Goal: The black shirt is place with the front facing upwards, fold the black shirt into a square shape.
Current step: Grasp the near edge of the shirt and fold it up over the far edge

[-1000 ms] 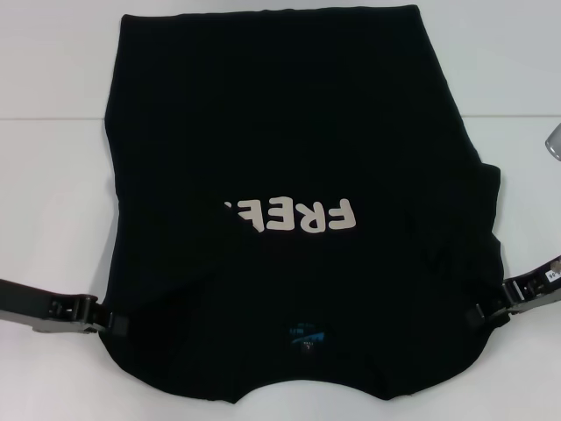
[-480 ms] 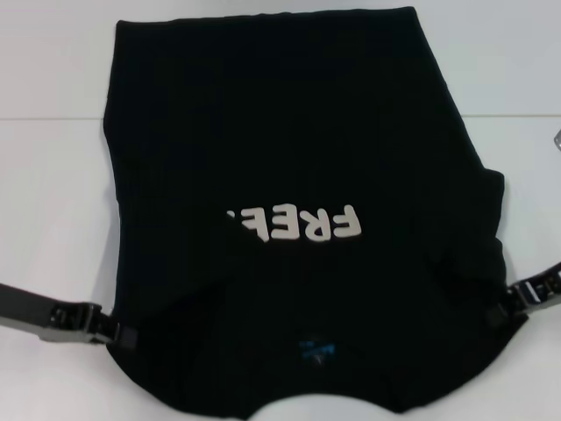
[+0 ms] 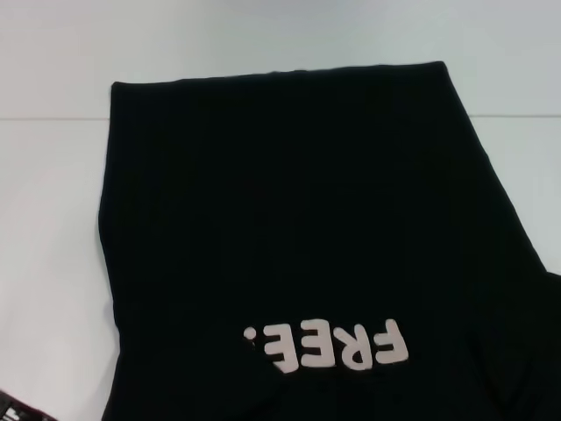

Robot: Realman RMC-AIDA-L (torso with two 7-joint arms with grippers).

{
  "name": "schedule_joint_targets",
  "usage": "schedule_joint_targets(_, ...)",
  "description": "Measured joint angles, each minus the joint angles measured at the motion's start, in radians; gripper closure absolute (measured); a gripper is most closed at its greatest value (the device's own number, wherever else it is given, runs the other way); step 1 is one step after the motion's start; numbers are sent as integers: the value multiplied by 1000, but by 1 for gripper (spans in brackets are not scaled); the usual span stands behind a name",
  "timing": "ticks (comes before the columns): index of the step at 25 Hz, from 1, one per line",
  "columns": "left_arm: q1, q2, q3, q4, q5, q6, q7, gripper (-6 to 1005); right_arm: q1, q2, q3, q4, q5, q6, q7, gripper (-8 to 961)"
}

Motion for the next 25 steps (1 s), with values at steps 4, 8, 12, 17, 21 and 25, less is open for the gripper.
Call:
schedule_joint_targets(4, -29, -5, -36, -7, -24, -20, -4, 954, 7, -1, 85, 4, 22, 27, -1, 897)
schedule_joint_targets(8, -88, 7, -200, 0, -34, -124, -69, 954, 28, -48, 272, 7, 88, 81, 50, 897)
schedule_joint_targets(12, -126, 17, -329, 4, -43, -317, -128, 954, 24, -109, 443, 28, 215, 192, 110, 897)
schedule_joint_targets(17, -119, -25, -380, 9, -122, -576, -103, 954, -19, -95, 494, 51, 407, 418, 106, 897)
schedule_joint_targets(21, -89, -84, -397, 15, -239, -702, -13, 953, -22, -46, 481, 87, 466, 577, 40, 896)
schedule_joint_targets(25, -82, -120, -393, 11, -276, -813, 35, 953, -12, 8, 477, 89, 504, 702, -17, 896)
